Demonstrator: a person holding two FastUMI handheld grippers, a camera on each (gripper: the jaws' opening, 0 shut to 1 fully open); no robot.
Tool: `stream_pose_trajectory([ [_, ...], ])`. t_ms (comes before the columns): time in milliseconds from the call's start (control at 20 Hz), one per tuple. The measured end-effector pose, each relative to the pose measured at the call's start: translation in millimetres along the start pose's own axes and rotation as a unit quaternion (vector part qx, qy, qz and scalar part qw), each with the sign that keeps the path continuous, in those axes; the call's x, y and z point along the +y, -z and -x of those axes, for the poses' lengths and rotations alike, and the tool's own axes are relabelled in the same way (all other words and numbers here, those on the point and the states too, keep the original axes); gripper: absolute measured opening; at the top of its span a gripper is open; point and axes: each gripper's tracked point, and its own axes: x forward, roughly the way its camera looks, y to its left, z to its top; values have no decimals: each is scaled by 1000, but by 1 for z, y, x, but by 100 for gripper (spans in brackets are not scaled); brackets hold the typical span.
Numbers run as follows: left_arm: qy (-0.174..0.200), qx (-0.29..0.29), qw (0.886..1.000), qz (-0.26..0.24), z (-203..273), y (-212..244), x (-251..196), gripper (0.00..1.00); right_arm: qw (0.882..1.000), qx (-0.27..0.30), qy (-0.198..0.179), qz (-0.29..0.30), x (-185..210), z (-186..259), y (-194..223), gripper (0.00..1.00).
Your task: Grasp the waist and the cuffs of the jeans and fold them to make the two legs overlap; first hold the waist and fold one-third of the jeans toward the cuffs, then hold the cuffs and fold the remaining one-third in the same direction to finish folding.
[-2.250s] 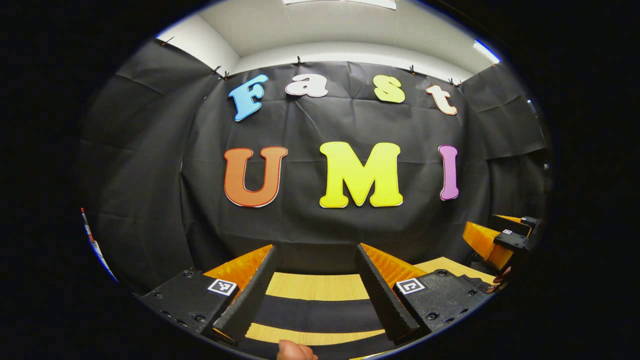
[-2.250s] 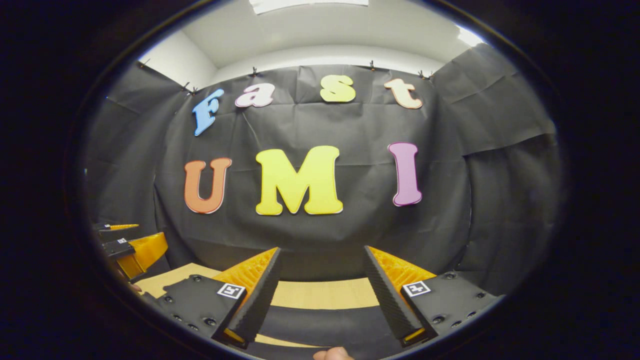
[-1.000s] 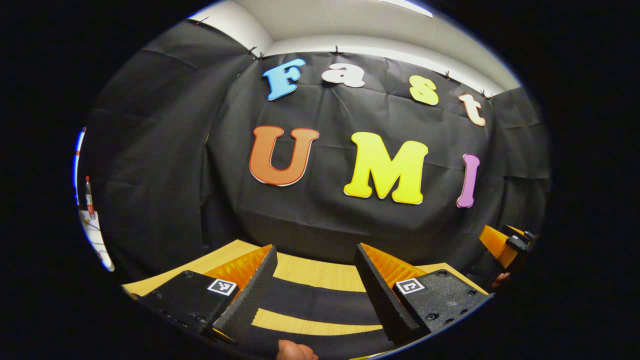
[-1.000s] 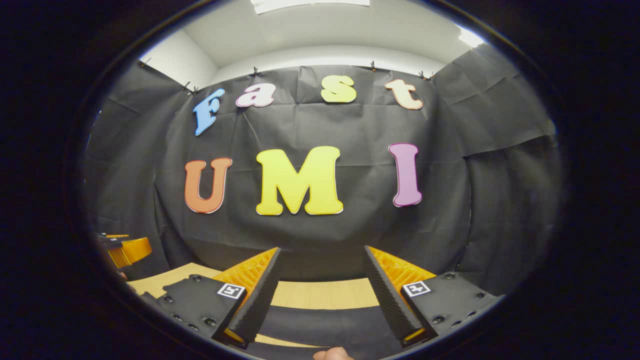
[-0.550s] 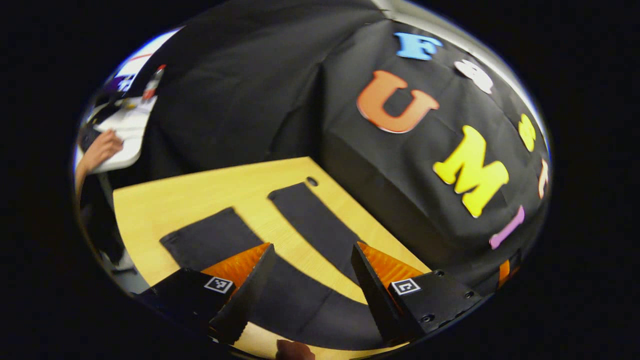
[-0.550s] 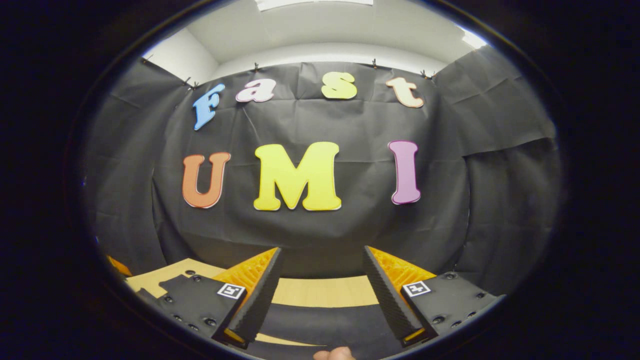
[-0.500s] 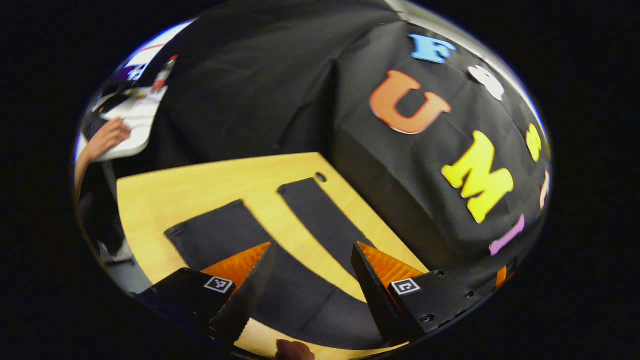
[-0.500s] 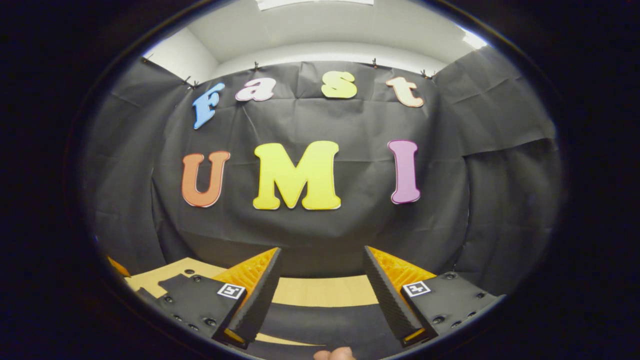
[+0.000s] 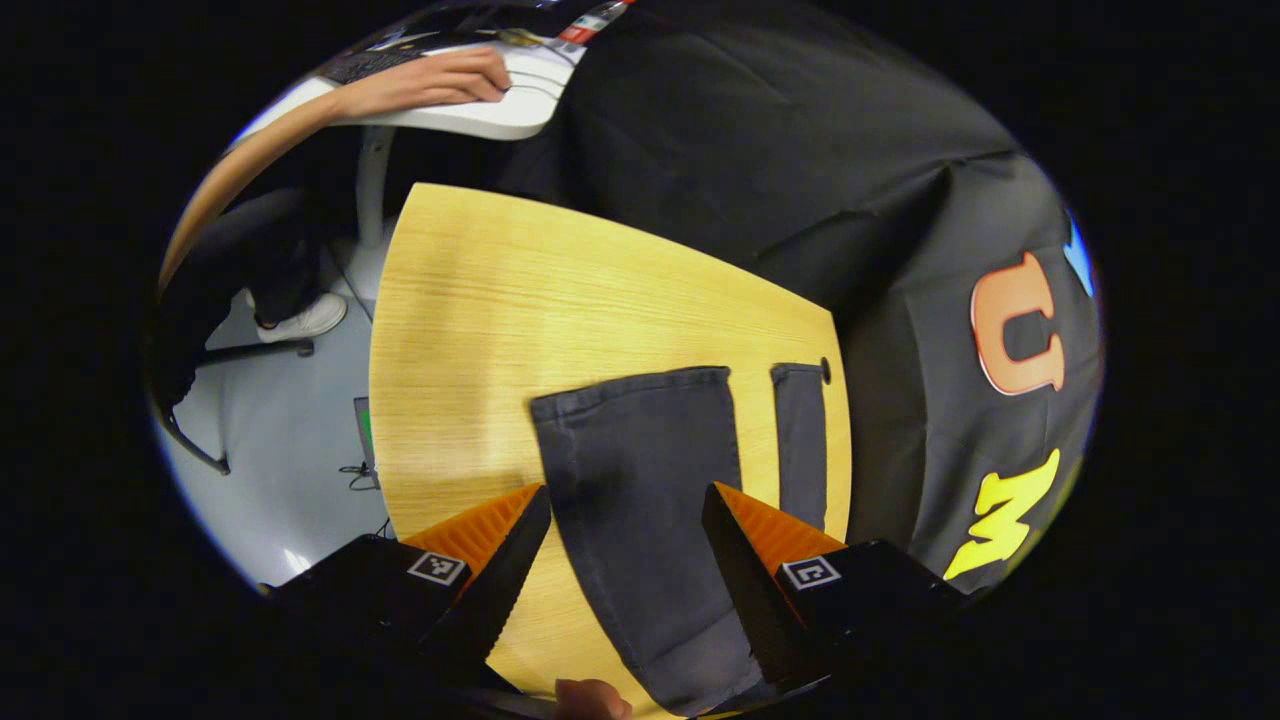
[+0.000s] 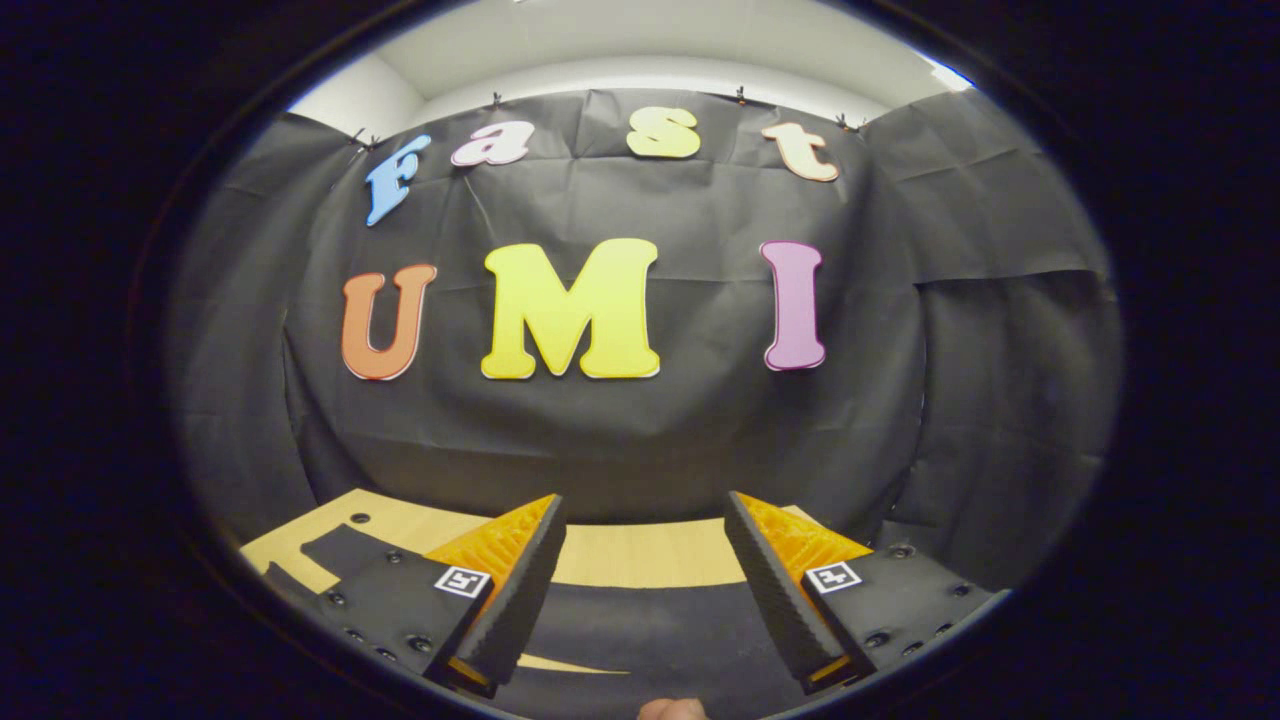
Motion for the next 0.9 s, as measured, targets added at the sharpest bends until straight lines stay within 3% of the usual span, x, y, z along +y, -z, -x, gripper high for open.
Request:
stream_pose_trajectory([
  [300, 4, 15, 999, 37, -15, -18, 10, 100, 999, 12, 33, -1, -25, 1, 4, 98],
  [800, 6, 42, 999, -4, -34, -20, -2, 97, 996, 48, 69, -10, -72, 12, 22, 98],
  [900, -18, 39, 999, -13, -34, -20, 10, 71, 994, 89, 62, -34, -83, 13, 39, 98],
])
